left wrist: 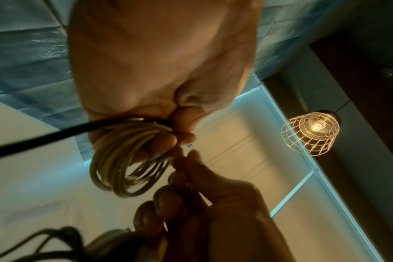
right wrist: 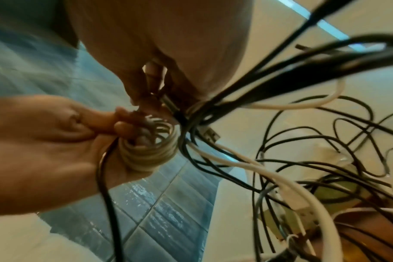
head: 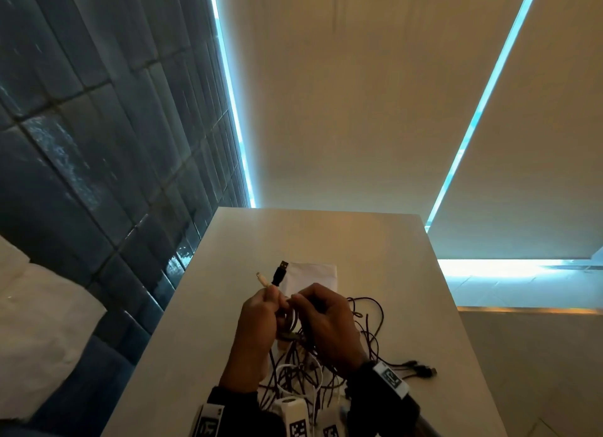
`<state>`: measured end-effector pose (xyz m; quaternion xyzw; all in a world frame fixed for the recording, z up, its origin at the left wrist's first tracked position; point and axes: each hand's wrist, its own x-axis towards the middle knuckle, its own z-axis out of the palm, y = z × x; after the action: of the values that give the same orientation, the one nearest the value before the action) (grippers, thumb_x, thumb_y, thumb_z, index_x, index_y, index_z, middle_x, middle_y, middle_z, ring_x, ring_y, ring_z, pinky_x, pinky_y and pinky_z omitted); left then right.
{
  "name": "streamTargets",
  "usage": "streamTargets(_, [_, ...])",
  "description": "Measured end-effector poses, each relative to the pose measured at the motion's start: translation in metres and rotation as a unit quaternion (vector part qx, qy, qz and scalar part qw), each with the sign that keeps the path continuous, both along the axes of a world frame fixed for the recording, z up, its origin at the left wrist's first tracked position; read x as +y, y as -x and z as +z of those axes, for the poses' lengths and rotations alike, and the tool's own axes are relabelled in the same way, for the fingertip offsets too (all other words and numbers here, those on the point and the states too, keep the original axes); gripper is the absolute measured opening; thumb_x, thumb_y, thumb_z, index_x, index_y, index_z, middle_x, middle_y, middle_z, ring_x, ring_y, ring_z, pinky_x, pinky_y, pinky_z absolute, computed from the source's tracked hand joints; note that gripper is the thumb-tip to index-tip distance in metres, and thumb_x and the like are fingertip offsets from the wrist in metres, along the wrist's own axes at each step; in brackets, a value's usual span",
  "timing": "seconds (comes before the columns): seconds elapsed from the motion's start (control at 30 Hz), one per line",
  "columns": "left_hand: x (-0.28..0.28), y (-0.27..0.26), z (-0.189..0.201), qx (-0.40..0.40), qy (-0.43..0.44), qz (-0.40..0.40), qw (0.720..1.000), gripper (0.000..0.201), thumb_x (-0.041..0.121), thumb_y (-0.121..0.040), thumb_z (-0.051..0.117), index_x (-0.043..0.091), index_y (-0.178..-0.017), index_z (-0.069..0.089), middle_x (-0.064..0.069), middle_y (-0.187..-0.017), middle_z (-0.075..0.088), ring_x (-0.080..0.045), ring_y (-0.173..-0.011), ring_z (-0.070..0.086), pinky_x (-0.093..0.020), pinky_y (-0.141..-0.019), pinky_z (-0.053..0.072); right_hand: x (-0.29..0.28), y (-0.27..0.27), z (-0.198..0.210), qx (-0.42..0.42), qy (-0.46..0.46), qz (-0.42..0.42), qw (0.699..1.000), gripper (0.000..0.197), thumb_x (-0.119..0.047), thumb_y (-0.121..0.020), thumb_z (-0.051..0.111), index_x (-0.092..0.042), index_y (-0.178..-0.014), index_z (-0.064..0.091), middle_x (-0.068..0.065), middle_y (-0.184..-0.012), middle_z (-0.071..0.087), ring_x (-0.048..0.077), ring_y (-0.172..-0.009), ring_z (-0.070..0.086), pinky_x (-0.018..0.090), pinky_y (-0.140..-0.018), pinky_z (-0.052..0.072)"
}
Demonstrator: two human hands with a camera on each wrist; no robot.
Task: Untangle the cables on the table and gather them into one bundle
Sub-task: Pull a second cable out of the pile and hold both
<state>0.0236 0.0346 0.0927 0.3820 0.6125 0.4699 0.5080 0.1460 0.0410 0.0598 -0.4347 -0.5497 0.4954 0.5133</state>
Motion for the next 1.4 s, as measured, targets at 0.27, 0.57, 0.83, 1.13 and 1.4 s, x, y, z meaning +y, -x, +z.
streamTargets(0.27, [0.0,0.004,0.008,-0.095,-0.006,0.005,0.995,0.042,0.025,-0.103,0.033,0.008,-0.069,0.05,-0.004,-0.059,0.052,-0.019,-0.061,0.047,-0.033,-0.062,0.041,-0.004,0.002,0.024,0.022,-0.042,0.078,0.996,0.01,-0.003,-0.092,0.06,-0.005,-0.083,0.066,0.003,-0.072,0.066,0.015,-0.064,0.061,0.032,-0.059,0.055])
streamTargets(0.57, [-0.002,-0.01,0.005,-0.094,-0.039,0.026,0.994,0.04,0.023,-0.103,0.032,0.009,-0.068,0.046,-0.006,-0.061,0.042,-0.019,-0.06,0.039,-0.031,-0.058,0.036,-0.011,-0.004,0.019,0.029,-0.033,0.103,0.994,0.021,-0.01,-0.096,0.056,0.004,-0.082,0.062,0.006,-0.07,0.059,0.014,-0.058,0.05,0.024,-0.053,0.041])
streamTargets(0.83, [0.002,0.005,0.025,-0.285,-0.088,0.091,0.95,0.037,0.025,-0.103,0.031,0.015,-0.07,0.043,0.009,-0.049,0.034,-0.004,-0.04,0.027,-0.018,-0.045,0.023,-0.017,-0.07,0.0,0.005,0.029,-0.013,0.999,0.032,-0.028,-0.095,0.053,-0.016,-0.066,0.058,-0.007,-0.051,0.038,0.009,-0.044,0.031,0.019,-0.042,0.027])
streamTargets(1.13, [0.008,-0.009,0.016,-0.141,-0.121,0.141,0.972,0.037,0.015,-0.103,0.033,0.01,-0.068,0.044,-0.001,-0.053,0.045,-0.014,-0.05,0.041,-0.023,-0.053,0.04,-0.074,-0.148,-0.014,-0.201,0.068,-0.042,0.976,0.034,-0.01,-0.091,0.061,-0.016,-0.057,0.061,-0.005,-0.045,0.048,0.002,-0.043,0.043,0.011,-0.046,0.033])
streamTargets(1.4, [0.015,0.011,0.013,-0.078,-0.134,0.2,0.967,0.036,0.012,-0.102,0.035,0.013,-0.067,0.045,-0.001,-0.06,0.051,-0.01,-0.054,0.051,-0.023,-0.058,0.046,-0.122,-0.242,-0.023,-0.238,0.136,-0.328,0.904,0.03,-0.022,-0.086,0.07,-0.017,-0.057,0.067,0.019,-0.05,0.057,0.017,-0.042,0.048,0.022,-0.043,0.04])
